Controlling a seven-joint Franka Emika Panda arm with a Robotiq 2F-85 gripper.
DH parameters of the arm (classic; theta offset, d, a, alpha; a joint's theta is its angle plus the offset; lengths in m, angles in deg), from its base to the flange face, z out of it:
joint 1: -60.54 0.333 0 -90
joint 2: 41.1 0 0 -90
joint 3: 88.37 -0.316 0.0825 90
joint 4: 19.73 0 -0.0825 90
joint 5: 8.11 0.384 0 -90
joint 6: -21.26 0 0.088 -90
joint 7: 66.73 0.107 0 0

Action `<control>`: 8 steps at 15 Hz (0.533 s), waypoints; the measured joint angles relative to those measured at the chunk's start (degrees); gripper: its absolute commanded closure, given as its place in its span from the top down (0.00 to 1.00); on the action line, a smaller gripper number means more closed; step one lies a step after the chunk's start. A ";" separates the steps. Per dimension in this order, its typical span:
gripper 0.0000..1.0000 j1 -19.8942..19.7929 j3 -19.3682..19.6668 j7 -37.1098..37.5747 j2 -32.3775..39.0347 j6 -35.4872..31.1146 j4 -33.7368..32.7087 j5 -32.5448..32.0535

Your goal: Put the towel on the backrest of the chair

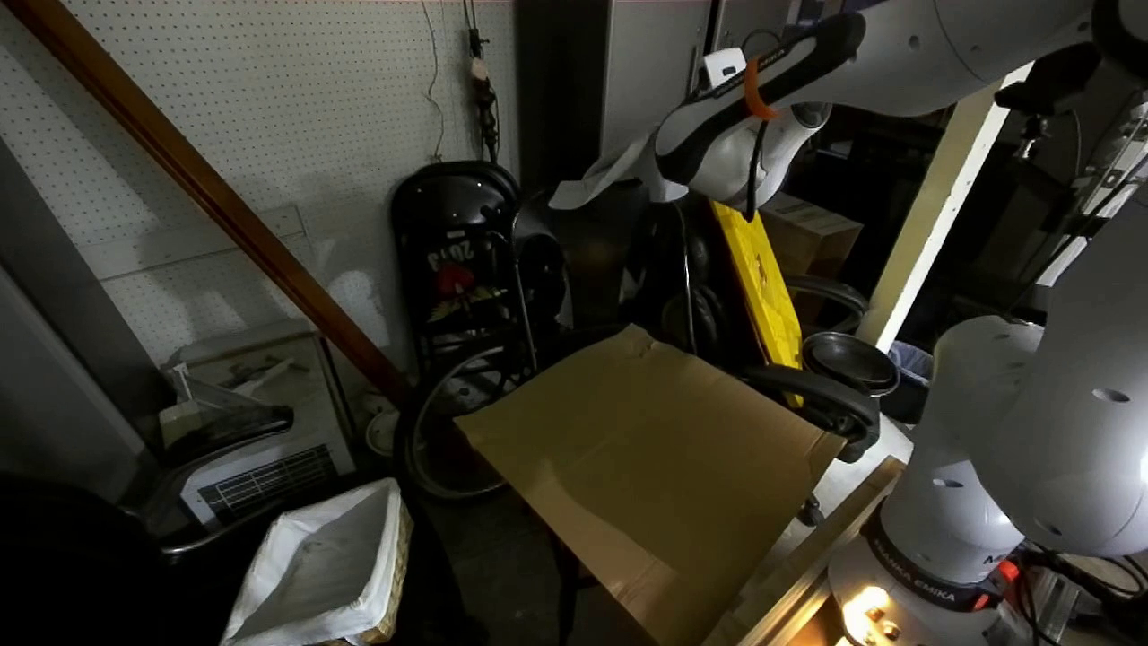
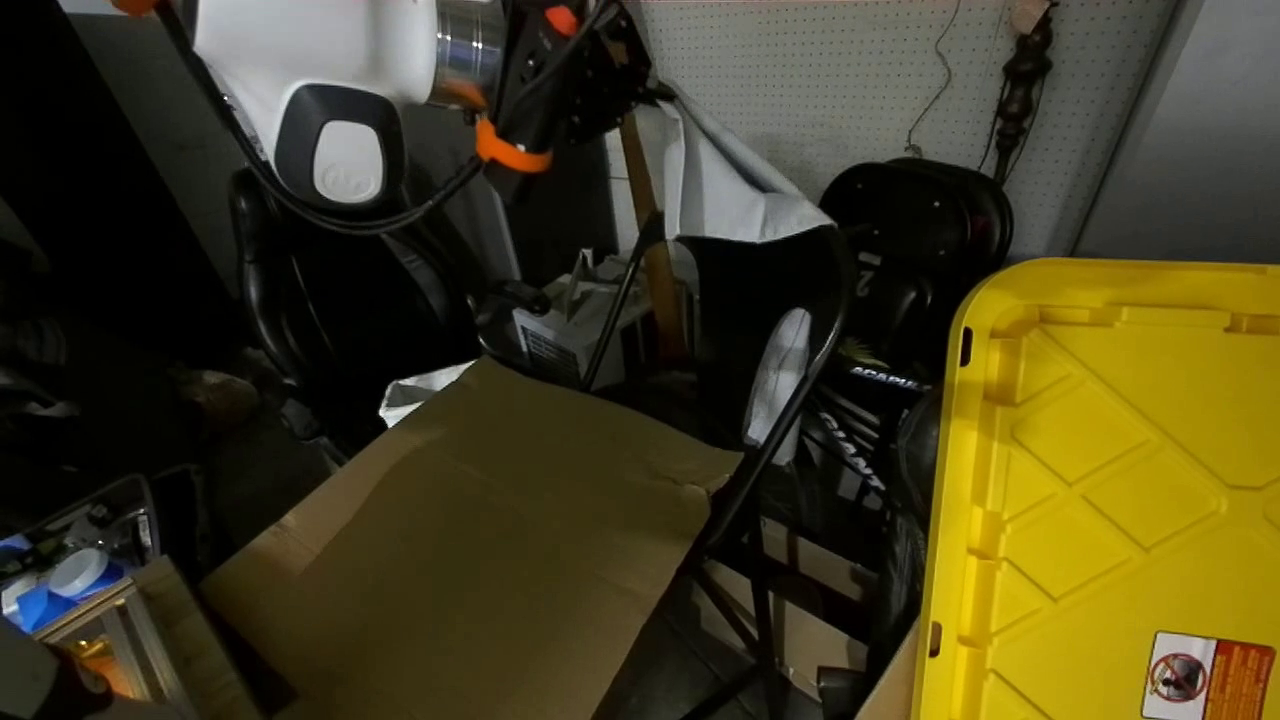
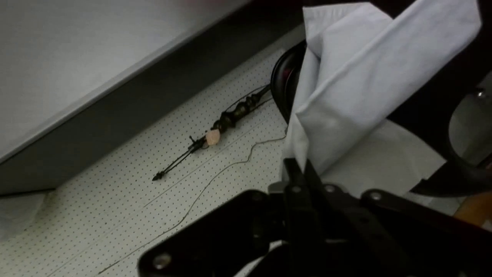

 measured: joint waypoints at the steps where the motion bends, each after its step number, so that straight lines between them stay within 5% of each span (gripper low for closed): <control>1: 0.00 -0.79 0.16 -0.93 0.95 0.27 0.13 0.07; 8: 0.02 -3.08 0.24 -6.86 3.27 6.42 2.84 0.81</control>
